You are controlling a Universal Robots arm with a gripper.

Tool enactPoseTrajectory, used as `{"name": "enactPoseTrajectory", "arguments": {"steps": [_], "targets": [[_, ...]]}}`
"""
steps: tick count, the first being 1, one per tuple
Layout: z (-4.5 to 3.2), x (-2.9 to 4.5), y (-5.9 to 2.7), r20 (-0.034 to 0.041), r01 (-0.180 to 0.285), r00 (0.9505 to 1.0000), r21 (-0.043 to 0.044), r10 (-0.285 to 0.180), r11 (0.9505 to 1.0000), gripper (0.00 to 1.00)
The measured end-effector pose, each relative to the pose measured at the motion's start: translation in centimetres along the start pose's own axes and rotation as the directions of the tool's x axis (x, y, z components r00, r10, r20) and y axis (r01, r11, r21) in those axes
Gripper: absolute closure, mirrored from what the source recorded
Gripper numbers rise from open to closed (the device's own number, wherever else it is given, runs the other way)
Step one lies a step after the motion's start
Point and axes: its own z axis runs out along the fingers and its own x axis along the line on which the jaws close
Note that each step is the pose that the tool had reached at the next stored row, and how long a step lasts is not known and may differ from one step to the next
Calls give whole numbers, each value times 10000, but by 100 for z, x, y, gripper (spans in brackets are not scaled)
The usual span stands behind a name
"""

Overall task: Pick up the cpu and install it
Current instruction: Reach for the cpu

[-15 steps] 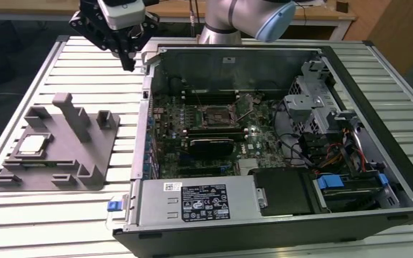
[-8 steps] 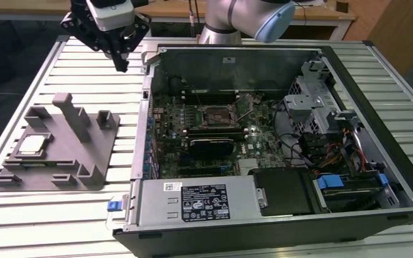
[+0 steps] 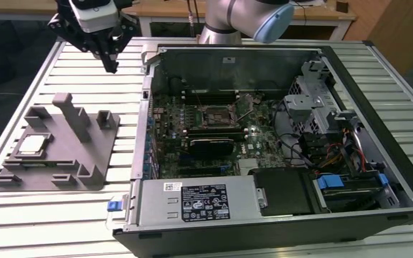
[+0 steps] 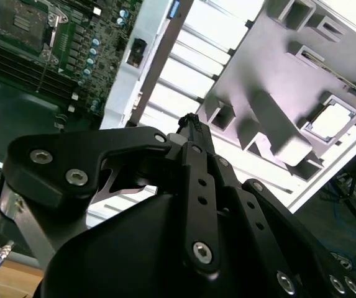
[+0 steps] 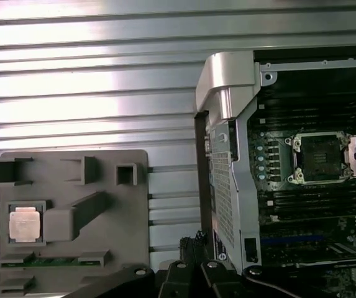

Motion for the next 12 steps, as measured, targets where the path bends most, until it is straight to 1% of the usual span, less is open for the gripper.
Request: {"name": "enactPoseTrajectory", "arguments": {"steps": [6,12], "targets": [[19,131,-5,0,2,10000,0,-2,10000,89],[45,278,-9,0,0,10000,0,0,10000,89]]}}
